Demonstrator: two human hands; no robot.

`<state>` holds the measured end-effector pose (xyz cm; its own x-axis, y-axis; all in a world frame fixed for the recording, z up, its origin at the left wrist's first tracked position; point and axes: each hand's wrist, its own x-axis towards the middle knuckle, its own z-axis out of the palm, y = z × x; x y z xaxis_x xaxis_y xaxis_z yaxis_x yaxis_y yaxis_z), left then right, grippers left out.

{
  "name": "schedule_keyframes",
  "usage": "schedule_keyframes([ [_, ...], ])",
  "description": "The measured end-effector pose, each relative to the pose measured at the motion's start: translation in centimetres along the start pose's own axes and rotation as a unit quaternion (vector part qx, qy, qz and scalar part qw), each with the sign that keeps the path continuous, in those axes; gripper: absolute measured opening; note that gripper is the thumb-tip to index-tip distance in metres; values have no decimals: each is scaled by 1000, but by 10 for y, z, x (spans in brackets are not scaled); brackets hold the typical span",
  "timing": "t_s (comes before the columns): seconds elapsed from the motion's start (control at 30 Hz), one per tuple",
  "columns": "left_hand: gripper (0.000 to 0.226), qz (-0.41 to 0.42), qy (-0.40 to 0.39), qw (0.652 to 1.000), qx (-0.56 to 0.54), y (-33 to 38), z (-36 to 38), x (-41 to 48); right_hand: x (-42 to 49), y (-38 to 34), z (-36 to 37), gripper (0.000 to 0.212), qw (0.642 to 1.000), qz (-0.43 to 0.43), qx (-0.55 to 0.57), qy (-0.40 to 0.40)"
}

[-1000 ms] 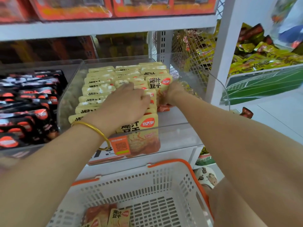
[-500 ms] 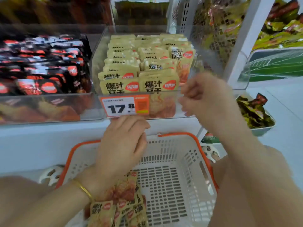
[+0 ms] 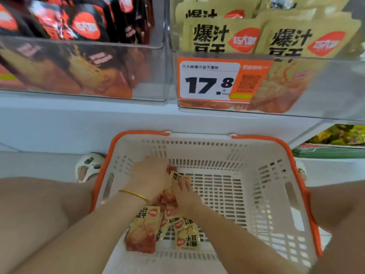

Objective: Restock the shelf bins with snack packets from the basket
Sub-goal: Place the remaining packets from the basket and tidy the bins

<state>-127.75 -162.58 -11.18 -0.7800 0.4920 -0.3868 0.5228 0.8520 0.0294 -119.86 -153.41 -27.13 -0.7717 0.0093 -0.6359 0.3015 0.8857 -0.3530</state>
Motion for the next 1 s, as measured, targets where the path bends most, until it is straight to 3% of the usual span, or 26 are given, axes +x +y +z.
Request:
schedule_keyframes([
  [0.13,20,-30,-42,998,-30,-7,5,1,5,-6,22,82,997,20,-60,32],
  [0.27,21,-48,-73,986,-141,-1,1,-2,-5,2,2,52,996,2,16,82],
  [0.33,31,-70,-109,964,-230,2,7,2,-20,8,-21,54,990,-13,60,129],
  [0.4,31,-132,-140,910,-368,8,13,9,-42,11,-44,54,979,-57,72,183],
  [0.5,34,-239,-177,744,-598,20,10,9,-81,5,-68,56,964,-141,37,223],
  [0.53,26,-249,-173,707,-639,24,9,8,-94,2,-76,57,961,-165,25,221],
  [0.57,17,-244,-161,693,-659,30,3,6,-109,1,-85,59,959,-186,26,211],
  [0.63,17,-217,-137,702,-664,37,-4,2,-136,-1,-112,63,962,-197,85,169],
  [0.7,17,-161,-139,720,-661,46,-19,-9,-168,3,-145,59,957,-123,204,167],
  [0.77,8,-80,-149,743,-647,55,-36,-19,-197,13,-170,49,914,-13,350,205],
  [0.83,11,-5,-131,773,-620,67,-59,-32,-222,22,-183,37,892,48,412,182],
  [0.9,15,59,-96,799,-591,80,-84,-47,-242,27,-189,21,879,31,459,124],
  [1.0,15,139,-29,813,-564,102,-129,-66,-279,28,-210,14,832,-26,523,184],
])
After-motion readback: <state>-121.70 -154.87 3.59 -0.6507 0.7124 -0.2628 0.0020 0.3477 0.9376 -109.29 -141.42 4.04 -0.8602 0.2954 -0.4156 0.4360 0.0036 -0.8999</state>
